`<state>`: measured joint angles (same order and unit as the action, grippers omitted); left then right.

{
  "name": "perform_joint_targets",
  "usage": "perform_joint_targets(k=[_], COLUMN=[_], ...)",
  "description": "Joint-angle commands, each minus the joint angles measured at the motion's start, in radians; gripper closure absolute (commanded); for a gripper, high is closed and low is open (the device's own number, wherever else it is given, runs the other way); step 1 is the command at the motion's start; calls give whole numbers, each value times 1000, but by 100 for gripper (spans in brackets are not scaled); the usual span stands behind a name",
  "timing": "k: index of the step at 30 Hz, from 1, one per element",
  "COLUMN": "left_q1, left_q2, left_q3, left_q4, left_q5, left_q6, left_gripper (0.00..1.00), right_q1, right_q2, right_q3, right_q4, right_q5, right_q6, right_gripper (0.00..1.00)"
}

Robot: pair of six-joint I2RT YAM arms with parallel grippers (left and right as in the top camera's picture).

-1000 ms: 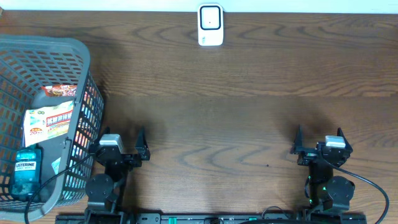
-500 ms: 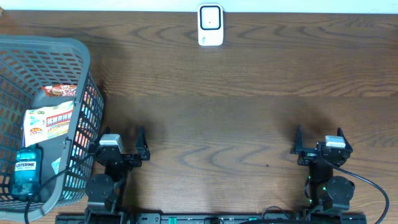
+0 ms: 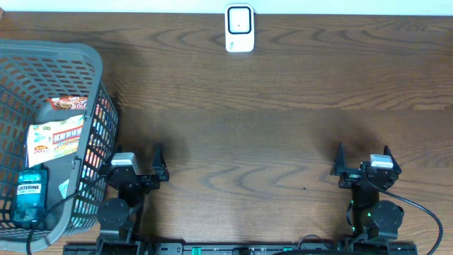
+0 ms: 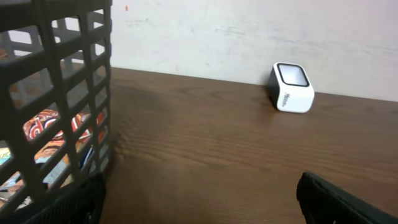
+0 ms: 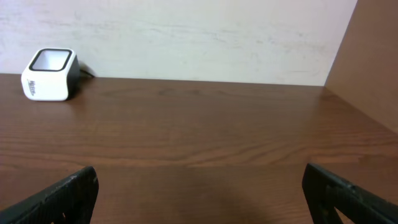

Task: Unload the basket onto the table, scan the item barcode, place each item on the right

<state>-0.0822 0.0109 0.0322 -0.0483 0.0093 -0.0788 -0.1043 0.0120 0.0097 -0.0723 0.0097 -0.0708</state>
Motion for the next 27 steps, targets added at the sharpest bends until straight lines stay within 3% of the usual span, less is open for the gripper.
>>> perform_joint_targets(k=[1,7,11,15,27], left_q1=[-3,-3,-3,-3,-3], left_q2=[-7,-7,-7,-7,103], left_q3=[-28,-23,0,36,264], left_q4=[-18,-15,-10,-10,-56], left_q5=[-43,-22,193,298,301], left_q6=[6,0,139,146,122], left_gripper=[2,2,2,2,2], right_q1=[-6,-6,-6,-6,-6], right_q2=[-5,-5,-5,-5,-5], right_q3=[-4,-4,-4,-4,-4], right_q4=[-2,-2,-2,-2,-2], right_q5=[-9,-9,-9,-9,-9], right_q6=[-13,-13,-13,-13,-13], right_gripper=[1,1,1,1,1])
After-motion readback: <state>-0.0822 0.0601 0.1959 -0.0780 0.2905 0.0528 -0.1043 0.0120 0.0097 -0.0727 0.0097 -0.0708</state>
